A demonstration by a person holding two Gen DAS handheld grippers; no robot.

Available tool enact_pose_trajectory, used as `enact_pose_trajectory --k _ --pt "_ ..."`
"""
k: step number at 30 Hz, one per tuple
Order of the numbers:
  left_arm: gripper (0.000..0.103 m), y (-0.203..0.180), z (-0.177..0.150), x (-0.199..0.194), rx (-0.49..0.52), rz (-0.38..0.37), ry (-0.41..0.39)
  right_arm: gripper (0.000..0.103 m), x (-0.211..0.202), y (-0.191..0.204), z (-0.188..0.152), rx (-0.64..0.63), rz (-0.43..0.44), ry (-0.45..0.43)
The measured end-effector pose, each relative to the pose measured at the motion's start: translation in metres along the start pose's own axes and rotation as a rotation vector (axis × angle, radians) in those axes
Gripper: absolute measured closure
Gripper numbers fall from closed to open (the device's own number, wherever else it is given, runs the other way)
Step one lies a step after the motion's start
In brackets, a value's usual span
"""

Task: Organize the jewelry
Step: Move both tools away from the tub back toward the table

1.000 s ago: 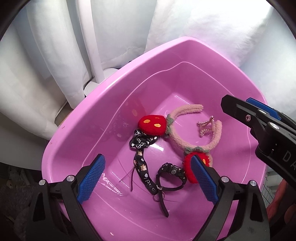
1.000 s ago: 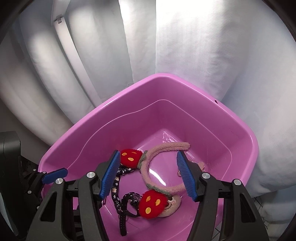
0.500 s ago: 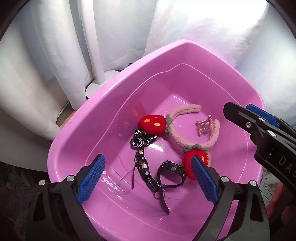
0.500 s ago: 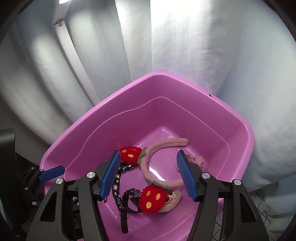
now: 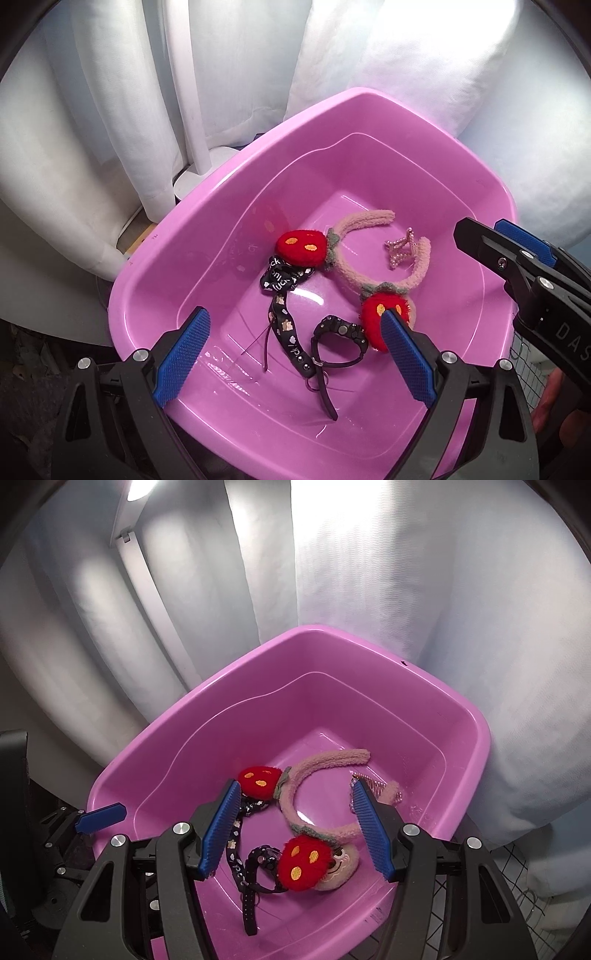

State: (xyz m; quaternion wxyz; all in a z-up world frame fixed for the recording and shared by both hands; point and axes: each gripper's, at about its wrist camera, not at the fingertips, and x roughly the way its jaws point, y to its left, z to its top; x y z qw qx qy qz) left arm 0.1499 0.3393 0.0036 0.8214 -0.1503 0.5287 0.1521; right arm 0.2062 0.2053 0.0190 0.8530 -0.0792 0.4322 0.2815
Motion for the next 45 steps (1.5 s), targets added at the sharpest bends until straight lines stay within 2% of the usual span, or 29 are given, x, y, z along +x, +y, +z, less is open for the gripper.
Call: enact_pose_trajectory --k 15,26,32,38,45 --pt "0.011 -0.008 -0.008 -0.034 0.053 -0.01 -0.09 0.041 -0.039 -0.008 -0.029 0.066 -0.003 -0.066" --pt "0.011 -0.02 -0.018 -0.046 0.134 -0.044 -0.12 0.04 -0.073 -0.027 -0.069 0.174 -0.041 -0.132" --pt "0.011 -0.036 -0.029 -0.052 0.21 -0.08 -0.134 0.039 -0.096 -0.044 -0.104 0.269 -0.107 -0.167" --pt "0.011 -0.06 -0.045 -0.06 0.299 -0.148 -0.149 0.038 -0.121 -0.058 -0.147 0.361 -0.182 -0.215" --pt "0.01 -0.085 -0.072 -0.071 0.378 -0.208 -0.164 0.038 -0.149 -0.075 -0.2 0.454 -0.254 -0.224"
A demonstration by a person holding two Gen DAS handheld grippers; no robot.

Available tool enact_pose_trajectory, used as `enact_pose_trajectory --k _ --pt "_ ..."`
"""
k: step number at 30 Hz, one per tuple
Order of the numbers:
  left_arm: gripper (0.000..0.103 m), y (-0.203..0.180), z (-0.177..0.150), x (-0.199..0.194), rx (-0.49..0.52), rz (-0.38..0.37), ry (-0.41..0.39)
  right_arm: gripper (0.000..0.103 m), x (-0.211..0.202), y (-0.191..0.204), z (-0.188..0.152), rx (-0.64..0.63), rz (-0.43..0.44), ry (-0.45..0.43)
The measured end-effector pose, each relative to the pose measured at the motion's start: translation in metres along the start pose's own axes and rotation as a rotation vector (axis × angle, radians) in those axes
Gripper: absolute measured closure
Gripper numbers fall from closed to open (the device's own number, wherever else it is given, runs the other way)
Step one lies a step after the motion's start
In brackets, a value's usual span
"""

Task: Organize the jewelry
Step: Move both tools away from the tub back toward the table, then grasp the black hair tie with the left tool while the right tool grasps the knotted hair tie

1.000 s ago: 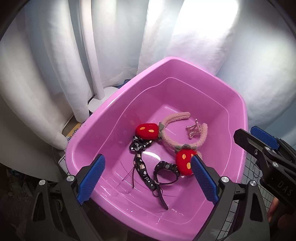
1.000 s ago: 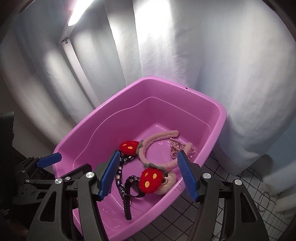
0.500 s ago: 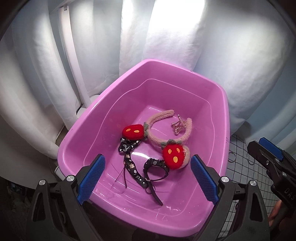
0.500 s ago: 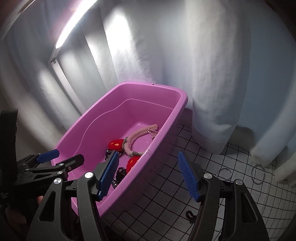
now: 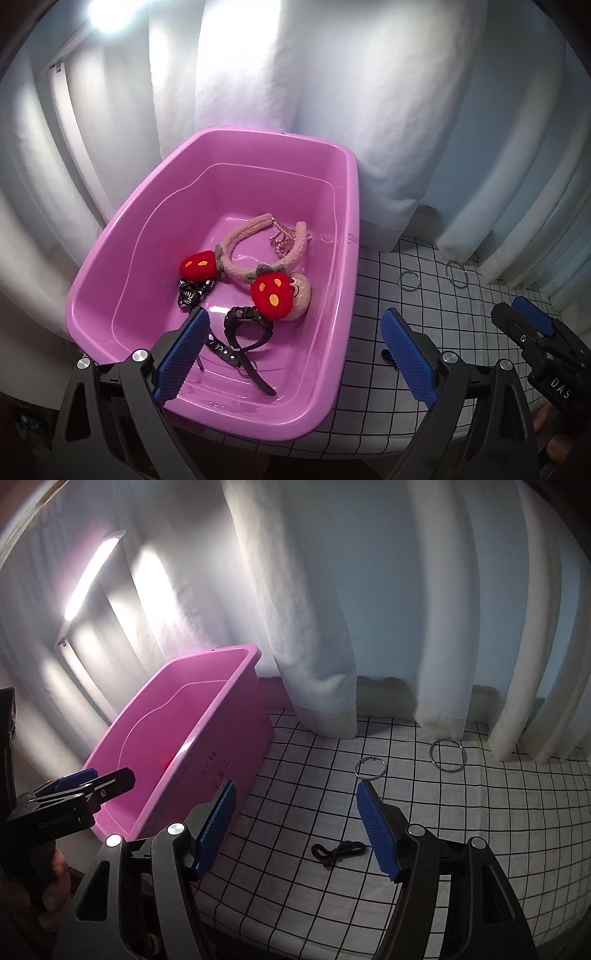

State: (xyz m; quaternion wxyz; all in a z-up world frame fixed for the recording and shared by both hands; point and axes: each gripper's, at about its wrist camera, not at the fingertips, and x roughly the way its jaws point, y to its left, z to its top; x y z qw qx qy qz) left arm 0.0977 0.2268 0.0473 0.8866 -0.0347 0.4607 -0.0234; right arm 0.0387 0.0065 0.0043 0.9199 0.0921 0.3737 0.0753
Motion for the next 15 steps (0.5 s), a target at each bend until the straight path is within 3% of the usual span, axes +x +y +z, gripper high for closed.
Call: enact_pose_trajectory --k 9,11,15 --pt "0.009 -0.043 -0.048 0.006 0.054 -0.058 0.039 0.038 -0.041 -0.074 -0.059 0.113 -0.102 0.004" --pt "0.008 -0.056 -0.061 0.002 0.092 0.004 -0.007 0.038 -0.048 -0.091 -0.078 0.152 -0.109 0.014" --pt "0.006 -0.077 -0.081 -0.005 0.139 -0.017 -0.026 0.038 -0.055 -0.119 -0.115 0.208 -0.133 0.03"
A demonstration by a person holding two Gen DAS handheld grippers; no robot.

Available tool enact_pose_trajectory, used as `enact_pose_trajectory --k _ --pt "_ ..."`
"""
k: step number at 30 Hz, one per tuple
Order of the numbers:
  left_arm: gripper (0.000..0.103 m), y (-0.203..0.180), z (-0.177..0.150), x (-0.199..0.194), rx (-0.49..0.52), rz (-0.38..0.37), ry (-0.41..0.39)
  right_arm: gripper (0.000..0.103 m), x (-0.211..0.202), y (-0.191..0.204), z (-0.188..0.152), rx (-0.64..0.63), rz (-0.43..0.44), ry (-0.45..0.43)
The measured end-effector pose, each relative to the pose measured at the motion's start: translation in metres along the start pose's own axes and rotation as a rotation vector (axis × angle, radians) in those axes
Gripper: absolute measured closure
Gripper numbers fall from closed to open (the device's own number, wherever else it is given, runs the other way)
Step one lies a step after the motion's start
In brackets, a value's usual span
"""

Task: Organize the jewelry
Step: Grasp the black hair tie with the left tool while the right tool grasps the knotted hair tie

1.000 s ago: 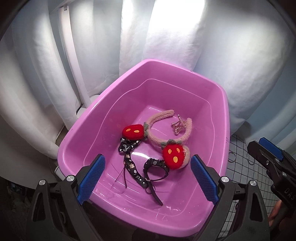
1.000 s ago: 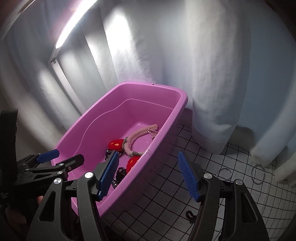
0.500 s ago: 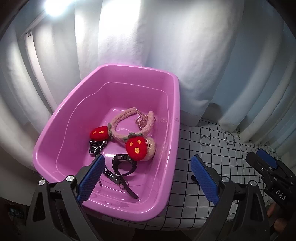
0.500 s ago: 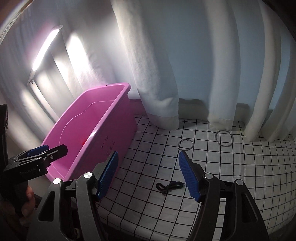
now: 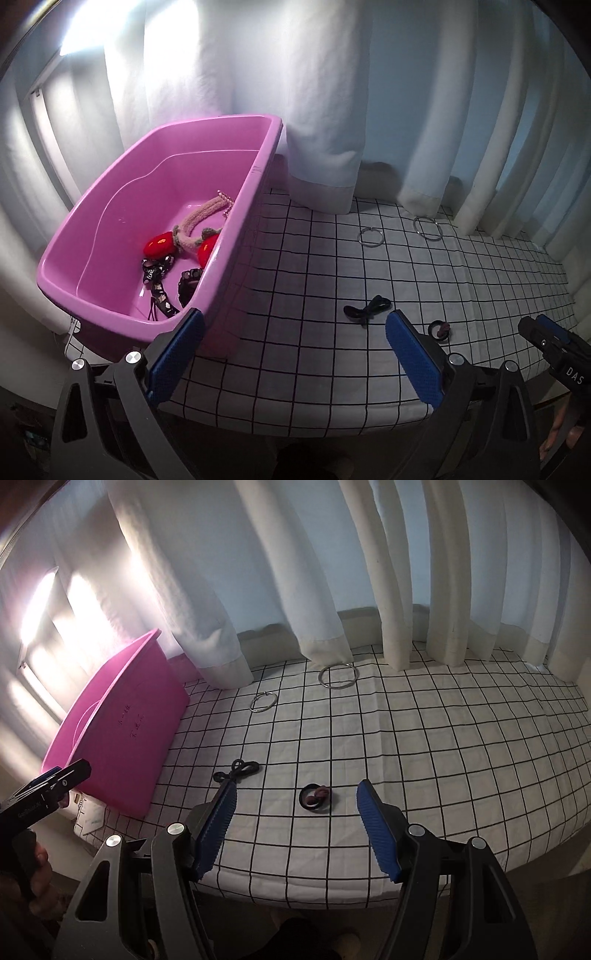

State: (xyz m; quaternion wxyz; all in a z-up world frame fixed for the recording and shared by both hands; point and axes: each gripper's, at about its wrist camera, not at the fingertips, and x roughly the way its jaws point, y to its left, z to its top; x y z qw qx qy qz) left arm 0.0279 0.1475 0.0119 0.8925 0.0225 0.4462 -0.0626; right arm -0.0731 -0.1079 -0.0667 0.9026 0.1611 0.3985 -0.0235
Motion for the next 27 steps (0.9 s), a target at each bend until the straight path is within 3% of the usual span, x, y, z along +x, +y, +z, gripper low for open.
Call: enact_pose_trajectory --k 10,16,27 --pt "0.006 -0.061 -0.026 0.004 0.12 -0.069 -0.03 0.038 0.004 -0.036 -0.037 0.061 0.004 0.005" --pt "0.006 -0.079 -0.04 0.05 0.182 -0.103 0.005 0.038 0.027 -0.04 -0.044 0.092 -0.016 0.011" --pt "0.006 -0.06 -0.035 0.149 0.186 -0.107 0.101 0.038 0.095 -0.024 -0.049 0.125 -0.072 0.022"
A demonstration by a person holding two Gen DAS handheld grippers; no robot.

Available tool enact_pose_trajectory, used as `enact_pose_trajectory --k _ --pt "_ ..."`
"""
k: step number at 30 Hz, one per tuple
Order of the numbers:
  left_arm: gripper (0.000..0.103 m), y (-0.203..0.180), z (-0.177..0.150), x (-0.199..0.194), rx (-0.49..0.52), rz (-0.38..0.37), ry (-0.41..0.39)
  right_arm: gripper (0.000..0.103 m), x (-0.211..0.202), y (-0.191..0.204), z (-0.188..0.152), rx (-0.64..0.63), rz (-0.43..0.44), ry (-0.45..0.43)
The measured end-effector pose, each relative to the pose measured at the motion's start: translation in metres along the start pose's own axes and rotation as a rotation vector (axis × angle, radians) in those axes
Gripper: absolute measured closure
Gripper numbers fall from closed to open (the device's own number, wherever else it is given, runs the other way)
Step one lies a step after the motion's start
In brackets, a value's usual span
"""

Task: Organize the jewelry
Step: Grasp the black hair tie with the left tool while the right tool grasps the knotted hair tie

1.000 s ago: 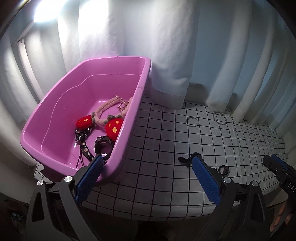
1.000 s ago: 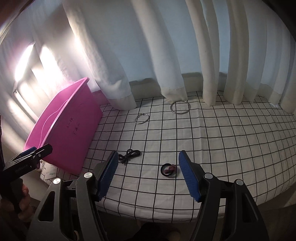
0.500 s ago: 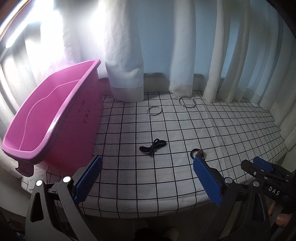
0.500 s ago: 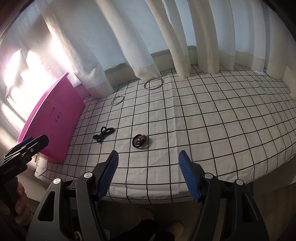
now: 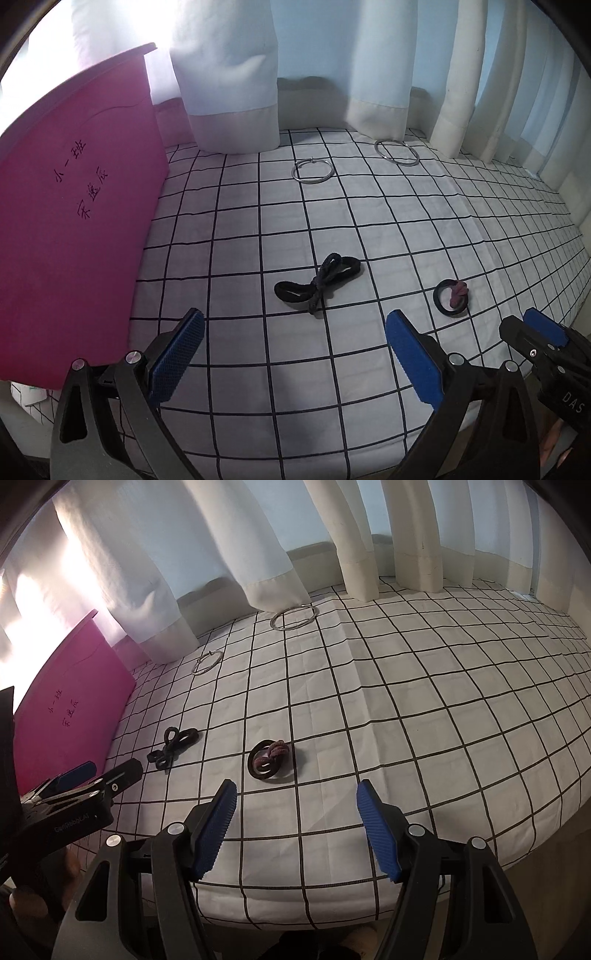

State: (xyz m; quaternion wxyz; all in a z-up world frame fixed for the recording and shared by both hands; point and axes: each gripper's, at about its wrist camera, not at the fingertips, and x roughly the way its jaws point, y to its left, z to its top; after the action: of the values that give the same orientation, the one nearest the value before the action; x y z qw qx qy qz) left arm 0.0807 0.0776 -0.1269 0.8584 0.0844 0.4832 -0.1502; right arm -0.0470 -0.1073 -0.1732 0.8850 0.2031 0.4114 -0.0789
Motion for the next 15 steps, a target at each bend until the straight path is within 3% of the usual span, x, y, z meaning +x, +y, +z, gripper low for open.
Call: enact_pose_trajectory --k 15 --pt "0.006 0.0 0.013 0.047 0.064 -0.03 0.021 0.038 0.043 0.028 0.005 -0.05 -0.127 -0.011"
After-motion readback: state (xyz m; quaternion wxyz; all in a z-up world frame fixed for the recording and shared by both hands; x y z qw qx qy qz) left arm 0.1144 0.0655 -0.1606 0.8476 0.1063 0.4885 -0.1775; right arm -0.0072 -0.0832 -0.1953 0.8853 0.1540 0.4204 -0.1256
